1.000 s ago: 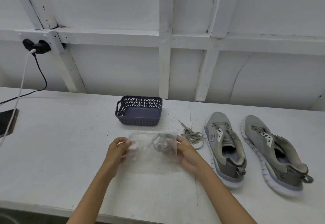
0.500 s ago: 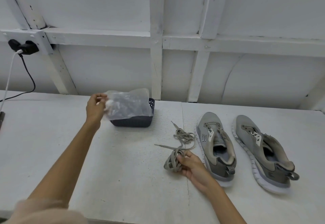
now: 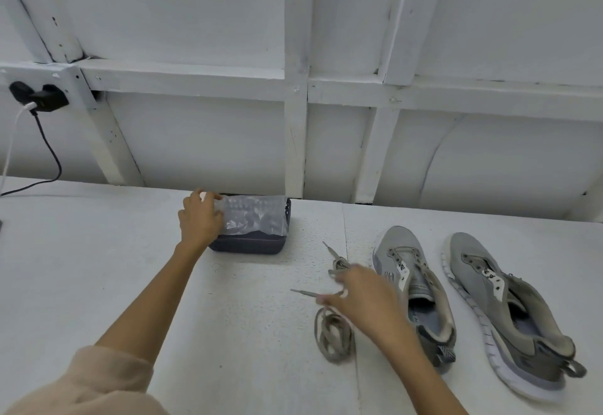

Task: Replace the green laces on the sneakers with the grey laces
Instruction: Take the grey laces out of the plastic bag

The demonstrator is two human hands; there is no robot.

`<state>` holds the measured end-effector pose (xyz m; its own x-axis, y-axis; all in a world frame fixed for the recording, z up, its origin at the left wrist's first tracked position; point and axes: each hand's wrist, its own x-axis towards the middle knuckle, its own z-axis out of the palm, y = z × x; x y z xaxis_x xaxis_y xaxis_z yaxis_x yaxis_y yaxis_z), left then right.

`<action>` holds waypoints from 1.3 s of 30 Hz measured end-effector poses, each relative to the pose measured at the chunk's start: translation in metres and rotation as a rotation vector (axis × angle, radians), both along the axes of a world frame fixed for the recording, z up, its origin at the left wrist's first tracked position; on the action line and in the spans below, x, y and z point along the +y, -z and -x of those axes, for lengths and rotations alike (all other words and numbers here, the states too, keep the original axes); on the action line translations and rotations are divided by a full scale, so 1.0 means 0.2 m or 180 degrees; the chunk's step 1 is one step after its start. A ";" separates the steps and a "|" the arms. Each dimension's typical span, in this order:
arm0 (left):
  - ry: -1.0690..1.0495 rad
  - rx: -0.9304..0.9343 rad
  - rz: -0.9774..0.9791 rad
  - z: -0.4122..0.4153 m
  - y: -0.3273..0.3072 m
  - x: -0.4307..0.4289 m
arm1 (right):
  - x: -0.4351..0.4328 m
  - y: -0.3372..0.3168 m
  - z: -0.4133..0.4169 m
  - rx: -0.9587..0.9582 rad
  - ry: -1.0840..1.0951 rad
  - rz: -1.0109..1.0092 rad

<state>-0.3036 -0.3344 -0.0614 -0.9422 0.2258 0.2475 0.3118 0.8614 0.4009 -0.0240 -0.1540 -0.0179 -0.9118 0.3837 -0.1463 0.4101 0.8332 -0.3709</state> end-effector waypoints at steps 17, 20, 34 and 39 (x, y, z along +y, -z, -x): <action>0.1098 -0.1103 0.1412 -0.01 -0.03 0.03 | -0.02 0.10 0.96 -0.0240 -0.1349 0.0470; 0.1081 -0.0068 0.0234 -0.11 0.05 0.01 | 0.07 0.06 0.71 0.1033 -0.0717 0.1385; 0.2448 -0.1379 0.0050 -0.98 0.27 0.29 | 0.15 0.23 -0.05 0.0545 0.0118 0.1207; 0.1720 -0.2029 -0.2012 -0.91 0.17 0.26 | 0.38 -0.09 -0.25 0.1927 0.0901 0.1347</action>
